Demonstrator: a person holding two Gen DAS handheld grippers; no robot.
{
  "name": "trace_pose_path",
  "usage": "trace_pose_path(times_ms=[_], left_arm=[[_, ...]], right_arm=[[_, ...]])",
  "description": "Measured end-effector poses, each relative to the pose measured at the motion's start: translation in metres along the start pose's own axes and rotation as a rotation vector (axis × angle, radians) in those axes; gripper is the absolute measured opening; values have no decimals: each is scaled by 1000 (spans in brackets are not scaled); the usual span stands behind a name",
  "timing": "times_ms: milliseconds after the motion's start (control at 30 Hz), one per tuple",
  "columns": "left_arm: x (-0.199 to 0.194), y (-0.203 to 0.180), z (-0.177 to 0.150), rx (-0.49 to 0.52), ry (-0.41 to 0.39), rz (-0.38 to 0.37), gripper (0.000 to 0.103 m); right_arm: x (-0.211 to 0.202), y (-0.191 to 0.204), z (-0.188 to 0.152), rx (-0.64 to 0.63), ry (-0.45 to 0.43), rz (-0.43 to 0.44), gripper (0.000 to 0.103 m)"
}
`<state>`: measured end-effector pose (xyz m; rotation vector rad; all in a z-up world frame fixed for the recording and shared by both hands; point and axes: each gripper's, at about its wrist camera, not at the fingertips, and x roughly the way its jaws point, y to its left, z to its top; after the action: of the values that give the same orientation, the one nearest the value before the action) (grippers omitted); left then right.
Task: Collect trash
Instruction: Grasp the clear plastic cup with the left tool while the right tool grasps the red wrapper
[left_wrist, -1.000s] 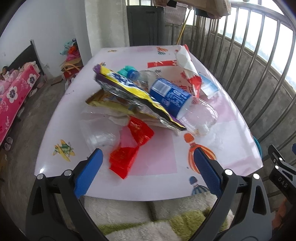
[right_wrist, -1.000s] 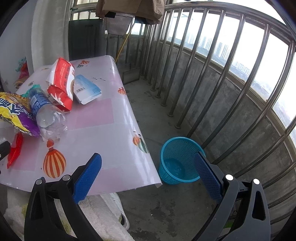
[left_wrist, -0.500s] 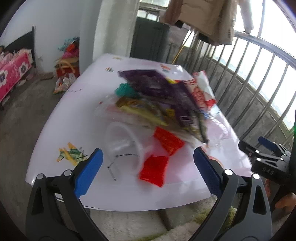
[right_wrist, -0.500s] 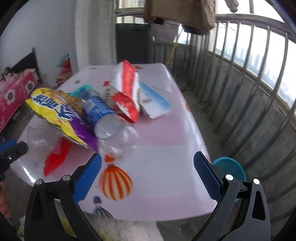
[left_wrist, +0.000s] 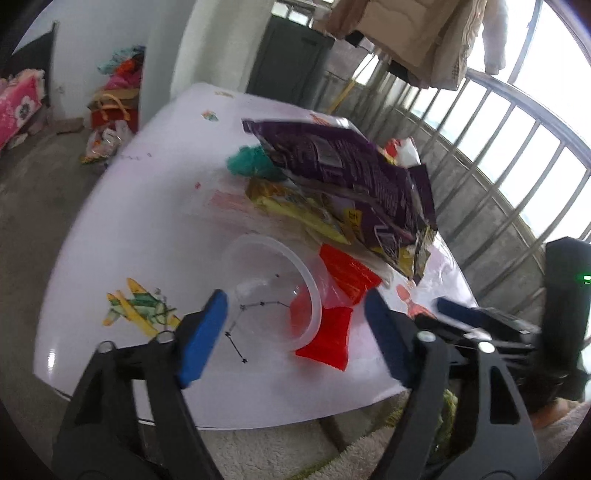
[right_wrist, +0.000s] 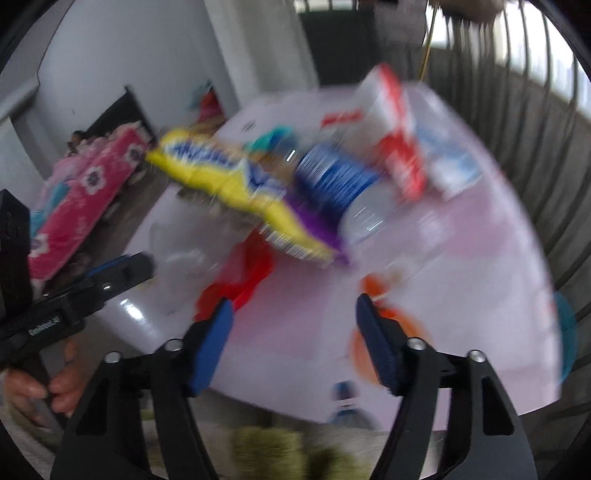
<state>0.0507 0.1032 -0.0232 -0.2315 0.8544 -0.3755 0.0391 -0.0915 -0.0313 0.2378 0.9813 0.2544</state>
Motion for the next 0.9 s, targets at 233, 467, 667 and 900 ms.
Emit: trace_pose_path(times_ms=[233, 467, 667, 900], left_arm=[[19, 2, -4, 29, 59, -73, 40], [34, 5, -4, 41, 110, -84, 13], [33, 13, -2, 28, 113, -77, 10], [20, 14, -1, 24, 91, -62, 5]], right_arm=[[38, 2, 4, 103, 80, 113, 51], [58, 15, 11, 122, 88, 148, 48], [70, 14, 12, 143, 115, 161, 31], [78, 18, 5, 158, 145, 207, 9]])
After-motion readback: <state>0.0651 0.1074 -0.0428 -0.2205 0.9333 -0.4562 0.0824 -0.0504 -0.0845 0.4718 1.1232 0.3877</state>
